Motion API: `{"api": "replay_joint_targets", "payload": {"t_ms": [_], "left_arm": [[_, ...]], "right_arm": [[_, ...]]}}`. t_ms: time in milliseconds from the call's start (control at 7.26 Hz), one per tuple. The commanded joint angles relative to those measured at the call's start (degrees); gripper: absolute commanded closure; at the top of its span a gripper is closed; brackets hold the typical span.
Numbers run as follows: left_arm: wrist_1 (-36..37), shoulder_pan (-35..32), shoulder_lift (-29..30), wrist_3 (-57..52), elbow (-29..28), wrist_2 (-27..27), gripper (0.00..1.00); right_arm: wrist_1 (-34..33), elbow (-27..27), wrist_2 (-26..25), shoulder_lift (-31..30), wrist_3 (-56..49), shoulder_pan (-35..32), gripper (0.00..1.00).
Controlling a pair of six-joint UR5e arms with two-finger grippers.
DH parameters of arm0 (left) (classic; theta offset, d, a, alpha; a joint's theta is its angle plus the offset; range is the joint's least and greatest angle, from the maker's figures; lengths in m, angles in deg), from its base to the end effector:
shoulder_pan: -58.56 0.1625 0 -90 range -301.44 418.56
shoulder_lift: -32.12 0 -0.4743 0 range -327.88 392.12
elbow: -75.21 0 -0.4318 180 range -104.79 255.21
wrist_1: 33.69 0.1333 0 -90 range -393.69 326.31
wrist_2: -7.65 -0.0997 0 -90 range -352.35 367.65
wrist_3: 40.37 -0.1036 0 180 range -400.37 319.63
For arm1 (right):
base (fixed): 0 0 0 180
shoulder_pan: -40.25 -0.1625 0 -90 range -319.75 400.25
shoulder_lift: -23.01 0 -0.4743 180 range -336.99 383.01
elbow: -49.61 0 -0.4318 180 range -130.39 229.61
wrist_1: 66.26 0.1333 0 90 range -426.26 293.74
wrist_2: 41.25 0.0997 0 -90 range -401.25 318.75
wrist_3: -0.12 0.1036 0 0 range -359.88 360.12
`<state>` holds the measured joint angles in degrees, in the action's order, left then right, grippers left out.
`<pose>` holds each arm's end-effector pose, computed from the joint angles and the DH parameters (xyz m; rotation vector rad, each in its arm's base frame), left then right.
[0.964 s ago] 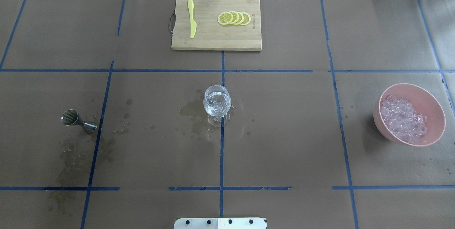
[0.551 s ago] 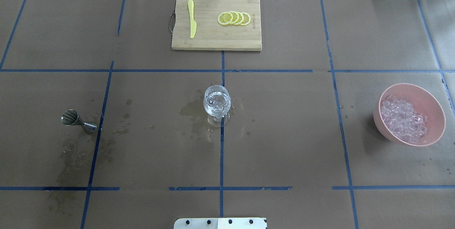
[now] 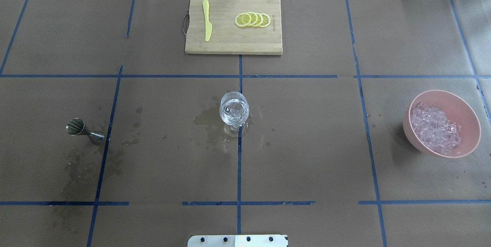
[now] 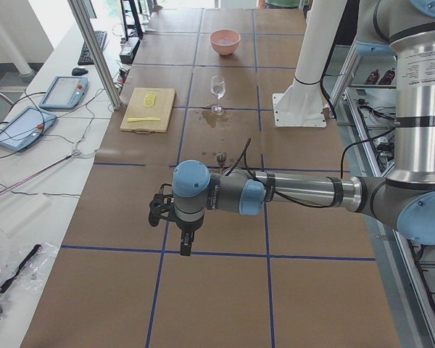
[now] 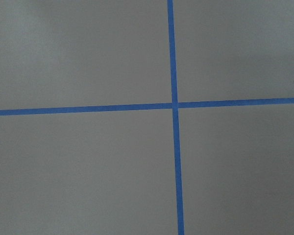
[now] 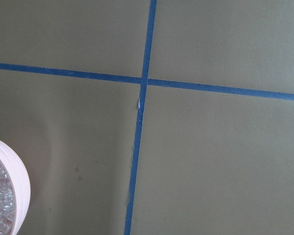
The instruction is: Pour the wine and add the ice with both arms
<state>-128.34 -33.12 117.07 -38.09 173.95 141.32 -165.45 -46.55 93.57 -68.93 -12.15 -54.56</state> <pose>-0.0764 -0.4966 0.6669 0.1344 0.7614 -0.0102 0.1026 -0.5007 0.6866 0.0347 -0.7855 -0.0895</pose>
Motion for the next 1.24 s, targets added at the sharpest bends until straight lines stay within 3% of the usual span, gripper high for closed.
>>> {"api": "replay_joint_targets", "payload": {"t_ms": [0,413,1101], "left_arm": [[-0.01,0.00,-0.05,0.01,-0.04,0.02,0.00],[-0.01,0.00,0.03,0.01,-0.03,0.02,0.00],[-0.10,0.00,-0.05,-0.08,-0.39,0.02,0.00]], "right_arm": [[0.04,0.01,0.00,-0.17,1.80,-0.20,0.00],[9.00,0.10,0.08,-0.61,11.63,-0.20,0.00],[8.57,0.10,0.09,-1.31,11.57,1.38,0.00]]}}
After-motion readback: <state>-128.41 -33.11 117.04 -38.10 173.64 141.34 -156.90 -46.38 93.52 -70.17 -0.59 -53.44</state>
